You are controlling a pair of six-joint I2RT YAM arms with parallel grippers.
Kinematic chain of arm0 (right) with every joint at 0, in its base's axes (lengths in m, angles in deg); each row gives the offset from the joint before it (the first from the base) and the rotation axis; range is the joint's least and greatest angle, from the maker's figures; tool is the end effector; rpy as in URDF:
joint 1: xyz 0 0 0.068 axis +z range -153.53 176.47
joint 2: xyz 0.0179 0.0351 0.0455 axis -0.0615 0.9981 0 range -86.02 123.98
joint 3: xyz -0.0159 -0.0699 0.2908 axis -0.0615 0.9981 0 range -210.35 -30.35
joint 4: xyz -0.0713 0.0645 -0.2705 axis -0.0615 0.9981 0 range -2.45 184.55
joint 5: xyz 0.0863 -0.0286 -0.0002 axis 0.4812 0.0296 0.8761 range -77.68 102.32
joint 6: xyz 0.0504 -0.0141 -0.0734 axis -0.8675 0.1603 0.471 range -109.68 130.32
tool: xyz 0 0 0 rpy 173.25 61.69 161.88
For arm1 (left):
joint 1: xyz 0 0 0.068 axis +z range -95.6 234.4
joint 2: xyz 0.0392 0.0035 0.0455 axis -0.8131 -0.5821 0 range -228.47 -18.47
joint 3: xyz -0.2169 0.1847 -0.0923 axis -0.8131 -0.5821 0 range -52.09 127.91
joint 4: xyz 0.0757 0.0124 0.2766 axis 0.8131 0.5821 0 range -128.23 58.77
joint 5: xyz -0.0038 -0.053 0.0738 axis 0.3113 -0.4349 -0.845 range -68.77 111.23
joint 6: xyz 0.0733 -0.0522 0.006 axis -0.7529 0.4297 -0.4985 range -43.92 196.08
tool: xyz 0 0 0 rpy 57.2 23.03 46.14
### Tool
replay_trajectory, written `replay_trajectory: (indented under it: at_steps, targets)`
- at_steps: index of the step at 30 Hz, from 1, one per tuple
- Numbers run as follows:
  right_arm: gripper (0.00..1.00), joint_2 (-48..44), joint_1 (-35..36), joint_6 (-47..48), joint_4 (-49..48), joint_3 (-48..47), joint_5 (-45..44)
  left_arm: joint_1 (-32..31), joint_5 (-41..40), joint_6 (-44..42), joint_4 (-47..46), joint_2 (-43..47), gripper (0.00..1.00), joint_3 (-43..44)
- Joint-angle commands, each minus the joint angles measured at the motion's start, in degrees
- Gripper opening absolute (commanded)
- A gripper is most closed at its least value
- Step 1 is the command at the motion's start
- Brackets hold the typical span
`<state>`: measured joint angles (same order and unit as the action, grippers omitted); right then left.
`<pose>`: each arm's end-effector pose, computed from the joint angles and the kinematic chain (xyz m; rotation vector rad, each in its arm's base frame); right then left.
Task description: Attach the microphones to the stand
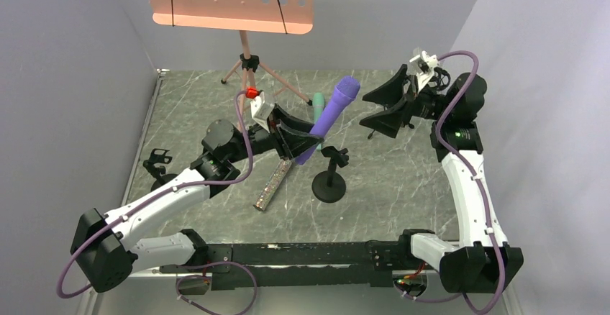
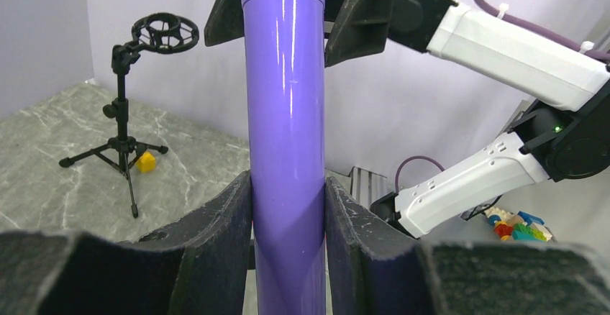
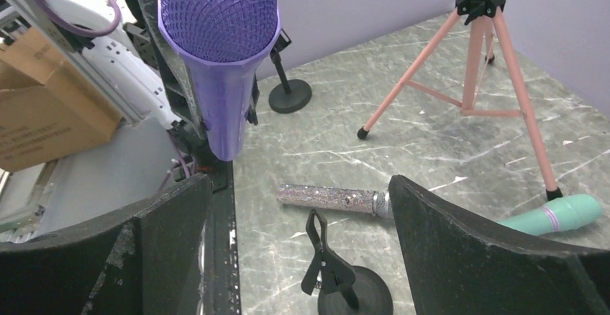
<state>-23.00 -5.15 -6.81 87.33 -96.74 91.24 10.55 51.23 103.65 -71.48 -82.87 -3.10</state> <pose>0.2475 0.0721 0.4548 -0.8976 1.4442 1.2269 0.1951 -0.2434 0.4060 0.6823 1.2656 -1.3744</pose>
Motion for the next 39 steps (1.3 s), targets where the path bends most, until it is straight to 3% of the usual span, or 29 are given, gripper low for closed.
replay_trajectory:
  at_steps: [1, 4, 8, 15, 29, 35, 39]
  targets:
    - [1.00, 0.22, 0.64, -28.08, -29.84, 1.96, 2.02, -0.33, 0.59, 2.55, -7.93, -1.25, 0.00, 2.16]
    - [1.00, 1.84, 0.79, -50.73, -57.84, 5.99, 0.01, -0.61, 0.45, 3.19, -9.61, -2.85, 0.00, 2.79]
    - [1.00, 4.49, 1.26, -63.63, -71.77, 5.92, -2.25, -0.92, 0.69, 4.16, -11.82, -4.71, 0.00, 3.55]
    - [1.00, 3.73, 3.21, -53.19, -57.25, 3.27, -4.67, -2.12, 1.26, 5.07, -13.65, -7.90, 0.00, 5.70]
    - [0.94, 4.03, 5.08, -54.05, -58.49, 2.05, -4.99, -4.30, 2.87, 5.04, -12.16, -12.52, 0.00, 8.38]
    - [0.85, 3.48, 5.05, -52.37, -55.53, 2.12, -5.46, -4.25, 3.39, 4.49, -10.86, -12.76, 0.00, 8.42]
    - [0.70, 3.32, 5.06, -52.09, -54.65, 2.25, -5.39, -4.27, 4.18, 4.72, -10.23, -13.18, 0.00, 8.87]
